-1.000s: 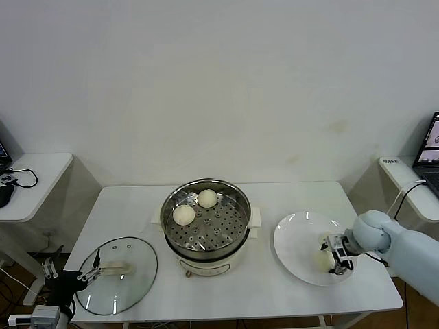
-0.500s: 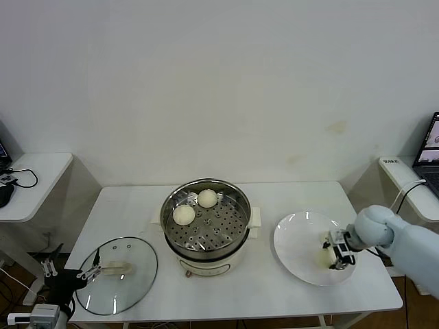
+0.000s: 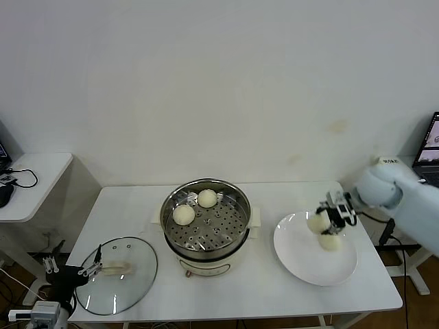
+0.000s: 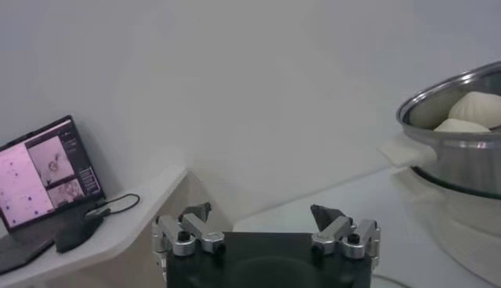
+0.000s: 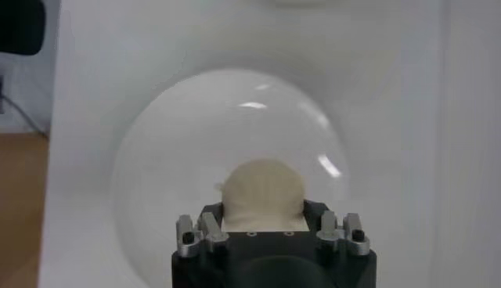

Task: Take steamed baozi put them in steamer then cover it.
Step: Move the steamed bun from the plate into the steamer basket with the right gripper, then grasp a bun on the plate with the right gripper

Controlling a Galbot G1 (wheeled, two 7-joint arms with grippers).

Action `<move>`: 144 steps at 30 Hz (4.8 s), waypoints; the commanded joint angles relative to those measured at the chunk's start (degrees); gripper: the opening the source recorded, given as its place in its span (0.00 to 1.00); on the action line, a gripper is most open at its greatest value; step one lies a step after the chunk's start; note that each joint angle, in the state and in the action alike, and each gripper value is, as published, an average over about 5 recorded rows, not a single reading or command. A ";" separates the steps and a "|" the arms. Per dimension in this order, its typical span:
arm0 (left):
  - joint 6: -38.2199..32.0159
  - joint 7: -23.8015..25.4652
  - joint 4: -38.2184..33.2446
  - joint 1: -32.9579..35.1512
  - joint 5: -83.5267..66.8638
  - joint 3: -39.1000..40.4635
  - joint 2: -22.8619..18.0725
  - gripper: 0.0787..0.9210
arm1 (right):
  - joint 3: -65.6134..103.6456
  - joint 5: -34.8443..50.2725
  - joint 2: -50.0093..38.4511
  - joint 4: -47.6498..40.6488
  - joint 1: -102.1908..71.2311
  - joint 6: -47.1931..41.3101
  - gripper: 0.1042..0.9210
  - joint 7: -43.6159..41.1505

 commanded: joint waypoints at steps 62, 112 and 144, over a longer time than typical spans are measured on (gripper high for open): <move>-0.46 -0.24 1.24 -0.20 -1.48 -3.36 -1.83 0.88 | -31.64 -1.35 41.69 -2.77 20.63 23.15 0.72 7.78; -0.28 -0.10 0.98 -1.38 -1.40 -1.37 0.49 0.88 | 6.89 -7.79 -7.03 -0.10 -13.09 1.93 0.88 -0.69; -0.10 -0.09 0.67 -0.37 -1.05 -2.05 -0.09 0.88 | 16.01 -16.13 8.02 -19.24 -23.20 4.18 0.88 2.36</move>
